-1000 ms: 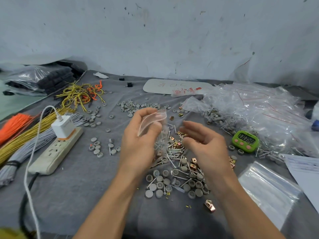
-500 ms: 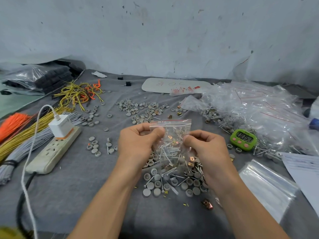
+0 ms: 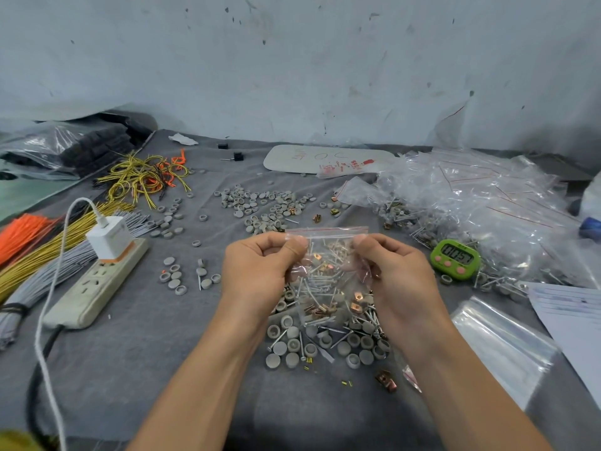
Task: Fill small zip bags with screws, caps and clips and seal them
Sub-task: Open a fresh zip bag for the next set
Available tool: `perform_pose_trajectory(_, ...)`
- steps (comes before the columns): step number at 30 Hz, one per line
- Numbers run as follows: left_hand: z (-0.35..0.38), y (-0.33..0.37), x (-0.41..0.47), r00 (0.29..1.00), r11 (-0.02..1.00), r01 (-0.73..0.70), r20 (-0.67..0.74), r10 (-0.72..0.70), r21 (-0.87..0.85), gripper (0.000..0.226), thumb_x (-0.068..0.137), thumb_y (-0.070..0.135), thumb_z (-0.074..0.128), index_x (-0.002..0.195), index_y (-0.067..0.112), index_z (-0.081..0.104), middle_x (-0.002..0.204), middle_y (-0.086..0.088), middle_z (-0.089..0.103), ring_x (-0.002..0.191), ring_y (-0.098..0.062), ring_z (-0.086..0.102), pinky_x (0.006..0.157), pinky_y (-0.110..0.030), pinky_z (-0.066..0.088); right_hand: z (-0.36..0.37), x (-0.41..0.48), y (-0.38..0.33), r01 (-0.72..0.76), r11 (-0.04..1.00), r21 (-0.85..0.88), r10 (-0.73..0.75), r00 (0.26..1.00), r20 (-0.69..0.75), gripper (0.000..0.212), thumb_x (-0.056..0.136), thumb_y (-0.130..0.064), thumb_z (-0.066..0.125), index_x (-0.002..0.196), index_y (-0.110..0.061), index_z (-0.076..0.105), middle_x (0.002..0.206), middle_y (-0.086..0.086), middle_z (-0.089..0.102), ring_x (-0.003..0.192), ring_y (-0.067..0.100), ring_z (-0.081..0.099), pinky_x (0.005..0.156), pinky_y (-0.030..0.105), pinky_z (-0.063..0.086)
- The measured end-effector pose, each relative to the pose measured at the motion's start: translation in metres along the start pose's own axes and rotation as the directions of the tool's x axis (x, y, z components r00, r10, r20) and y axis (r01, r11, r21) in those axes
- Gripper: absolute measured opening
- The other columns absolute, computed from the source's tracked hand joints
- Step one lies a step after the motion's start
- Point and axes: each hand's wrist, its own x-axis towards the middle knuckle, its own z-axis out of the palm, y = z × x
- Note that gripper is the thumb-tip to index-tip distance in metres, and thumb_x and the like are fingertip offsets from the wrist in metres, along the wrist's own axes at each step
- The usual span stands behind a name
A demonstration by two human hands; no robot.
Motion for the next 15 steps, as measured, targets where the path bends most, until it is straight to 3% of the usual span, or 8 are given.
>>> perform_pose_trajectory(4, -0.0020, 0.0012, -0.0011, 1.000, 1.000, 0.014, 0.019, -0.013, -0.025, 0.009, 0.090, 0.007, 0.074, 0.082, 0.003, 0.074, 0.066, -0.010, 0.071, 0.053, -0.012, 0.059, 0.047, -0.020, 0.048, -0.0004, -0.0009, -0.0023, -0.002, 0.999, -0.042, 0.004, 0.999, 0.049, 0.011, 0.078, -0.025, 0.080, 0.071, -0.016, 0.078, 0.073, 0.011, 0.064, 0.080, 0.029, 0.052, 0.075, 0.034, 0.045)
perform_pose_trajectory(7, -0.0034, 0.0027, -0.0024, 0.999, 1.000, 0.011, 0.044, -0.010, -0.014, 0.017, 0.090, 0.007, 0.073, 0.074, 0.006, 0.073, 0.064, -0.010, 0.069, 0.052, -0.013, 0.057, 0.048, -0.020, 0.047, -0.0007, -0.0003, -0.0009, 0.016, 0.998, -0.063, -0.014, 0.999, 0.031, 0.020, 0.090, -0.019, 0.075, 0.072, -0.014, 0.079, 0.075, 0.017, 0.061, 0.075, 0.030, 0.051, 0.074, 0.038, 0.043)
perform_pose_trajectory(11, -0.0043, 0.0038, -0.0039, 0.998, 1.000, 0.008, 0.069, -0.009, 0.004, 0.036, 0.089, 0.005, 0.073, 0.055, 0.016, 0.071, 0.063, -0.009, 0.068, 0.051, -0.011, 0.056, 0.048, -0.019, 0.046, 0.0013, 0.0006, -0.0017, 0.026, 0.999, -0.042, -0.026, 1.000, 0.009, 0.023, 0.091, -0.014, 0.074, 0.068, -0.014, 0.078, 0.079, 0.017, 0.058, 0.073, 0.031, 0.046, 0.068, 0.038, 0.042)
perform_pose_trajectory(13, -0.0032, 0.0043, -0.0042, 0.998, 1.000, 0.009, 0.061, -0.009, 0.000, 0.034, 0.089, 0.004, 0.072, 0.057, 0.014, 0.070, 0.062, -0.009, 0.067, 0.052, -0.011, 0.056, 0.048, -0.019, 0.045, 0.0031, 0.0017, -0.0007, 0.050, 0.997, -0.052, -0.051, 0.999, -0.014, 0.026, 0.090, -0.008, 0.074, 0.065, -0.016, 0.078, 0.072, 0.010, 0.063, 0.070, 0.025, 0.053, 0.072, 0.036, 0.049)
perform_pose_trajectory(15, -0.0010, 0.0033, -0.0040, 1.000, 1.000, 0.006, 0.023, -0.006, -0.015, 0.027, 0.088, 0.002, 0.072, 0.062, 0.008, 0.069, 0.062, -0.010, 0.066, 0.052, -0.012, 0.056, 0.048, -0.020, 0.045, 0.0044, 0.0028, 0.0013, 0.081, 0.994, -0.075, -0.084, 0.996, -0.036, 0.030, 0.090, -0.004, 0.073, 0.063, -0.017, 0.078, 0.062, 0.006, 0.065, 0.061, 0.018, 0.057, 0.067, 0.030, 0.052)
